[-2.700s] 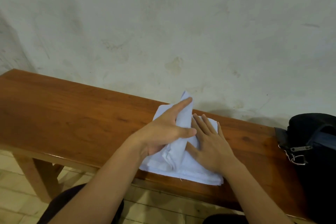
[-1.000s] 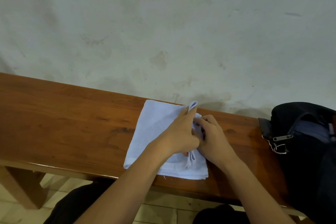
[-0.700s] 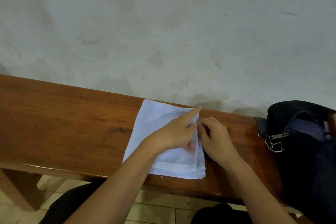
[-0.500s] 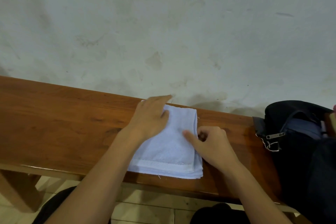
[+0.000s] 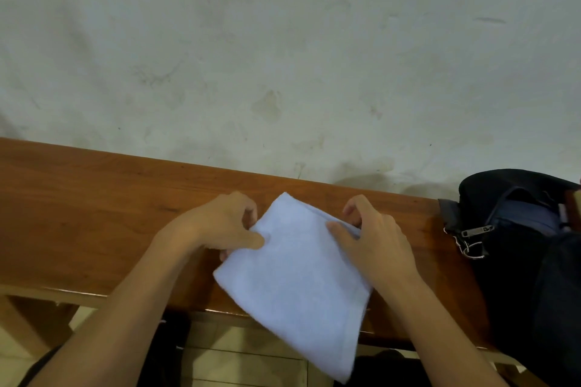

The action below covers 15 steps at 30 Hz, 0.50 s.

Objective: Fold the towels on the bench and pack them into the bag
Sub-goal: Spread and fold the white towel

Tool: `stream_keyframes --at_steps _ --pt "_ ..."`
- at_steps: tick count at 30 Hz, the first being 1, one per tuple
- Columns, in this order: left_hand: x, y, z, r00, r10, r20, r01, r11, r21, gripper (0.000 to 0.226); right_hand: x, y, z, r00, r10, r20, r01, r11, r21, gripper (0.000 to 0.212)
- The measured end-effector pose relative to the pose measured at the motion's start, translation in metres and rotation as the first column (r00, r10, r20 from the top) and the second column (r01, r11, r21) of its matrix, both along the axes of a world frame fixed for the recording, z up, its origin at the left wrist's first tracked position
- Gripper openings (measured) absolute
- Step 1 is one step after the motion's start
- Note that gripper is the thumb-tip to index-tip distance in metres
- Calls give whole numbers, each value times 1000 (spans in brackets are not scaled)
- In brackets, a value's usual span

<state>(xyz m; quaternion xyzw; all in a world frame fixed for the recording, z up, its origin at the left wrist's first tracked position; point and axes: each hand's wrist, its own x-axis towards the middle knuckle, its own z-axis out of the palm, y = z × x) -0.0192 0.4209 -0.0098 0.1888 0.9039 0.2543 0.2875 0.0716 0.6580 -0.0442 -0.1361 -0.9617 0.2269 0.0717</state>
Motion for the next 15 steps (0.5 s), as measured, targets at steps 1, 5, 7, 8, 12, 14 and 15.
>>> stream_keyframes --at_steps 1,5,7,8,12,14,15 --pt "0 -6 3 997 5 81 -5 1000 -2 17 1 -1 1 1000 14 -13 -14 1000 -15 26" --pt "-4 -31 6 984 116 134 -112 993 -34 16 6 -4 -1 978 201 -48 -202 979 -16 26" --pt "-7 -42 5 980 136 148 -129 990 -50 22 8 -6 -2 960 275 -51 -272 961 58 26" --pt "-7 -47 7 976 126 180 -118 992 -53 24 8 -7 -3 955 290 -61 -285 955 82 27" --pt "-2 -67 18 936 52 349 -56 998 3 26 8 -18 -1 948 316 -38 -310 943 123 26" --pt "0 -67 17 962 60 266 -81 994 68 27 8 -23 0 946 321 -41 -313 940 138 22" --pt "1 -64 13 985 84 153 -104 986 127 27 8 -26 1 943 328 -55 -316 936 157 20"
